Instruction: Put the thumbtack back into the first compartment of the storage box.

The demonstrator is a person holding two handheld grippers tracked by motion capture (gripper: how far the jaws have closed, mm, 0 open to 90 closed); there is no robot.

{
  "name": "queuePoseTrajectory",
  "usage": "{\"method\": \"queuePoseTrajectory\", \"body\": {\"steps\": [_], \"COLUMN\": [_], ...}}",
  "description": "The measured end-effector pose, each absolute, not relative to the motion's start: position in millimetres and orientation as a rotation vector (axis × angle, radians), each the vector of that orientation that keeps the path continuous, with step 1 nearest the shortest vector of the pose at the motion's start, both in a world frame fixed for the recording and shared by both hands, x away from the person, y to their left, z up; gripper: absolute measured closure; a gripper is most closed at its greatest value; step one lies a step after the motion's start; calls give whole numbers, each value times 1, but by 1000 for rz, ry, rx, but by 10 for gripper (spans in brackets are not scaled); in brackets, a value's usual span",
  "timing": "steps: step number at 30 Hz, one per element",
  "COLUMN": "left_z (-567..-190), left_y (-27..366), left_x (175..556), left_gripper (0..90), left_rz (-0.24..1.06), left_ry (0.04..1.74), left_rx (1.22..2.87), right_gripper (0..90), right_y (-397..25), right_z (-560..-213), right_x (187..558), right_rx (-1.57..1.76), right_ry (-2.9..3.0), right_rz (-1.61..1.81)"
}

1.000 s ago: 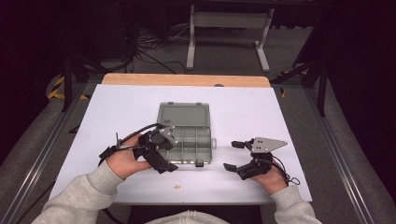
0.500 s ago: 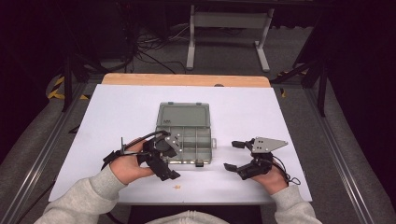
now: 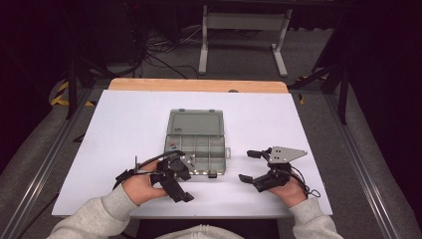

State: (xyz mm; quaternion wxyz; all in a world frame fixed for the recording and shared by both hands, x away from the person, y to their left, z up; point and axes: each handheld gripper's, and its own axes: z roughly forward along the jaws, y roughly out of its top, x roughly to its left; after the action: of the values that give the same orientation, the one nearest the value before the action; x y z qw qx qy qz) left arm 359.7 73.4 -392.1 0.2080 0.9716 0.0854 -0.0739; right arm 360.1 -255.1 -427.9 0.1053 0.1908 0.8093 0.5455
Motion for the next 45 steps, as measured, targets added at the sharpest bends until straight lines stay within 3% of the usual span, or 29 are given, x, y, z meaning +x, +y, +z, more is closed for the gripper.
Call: {"method": "queuePoseTrajectory", "body": {"steps": [18, 33, 41, 45], "left_z": [-411, -420, -423, -425], "left_y": [68, 65, 64, 63], "left_x": [356, 348, 347, 346], "left_gripper": [324, 388, 492, 597], "left_rz": [-259, -188, -195, -176], "left_ry": [217, 206, 191, 182], "left_rx": [2741, 2792, 2796, 2813], "right_gripper": [108, 108, 107, 107], "right_y": [-254, -253, -253, -253], "right_z": [-427, -428, -428, -429], "right_x": [359, 359, 359, 359], "right_rx": [551, 542, 540, 538], "right_ry": [2390, 2398, 2401, 2406], "right_rz": [1608, 1604, 1605, 1602]}}
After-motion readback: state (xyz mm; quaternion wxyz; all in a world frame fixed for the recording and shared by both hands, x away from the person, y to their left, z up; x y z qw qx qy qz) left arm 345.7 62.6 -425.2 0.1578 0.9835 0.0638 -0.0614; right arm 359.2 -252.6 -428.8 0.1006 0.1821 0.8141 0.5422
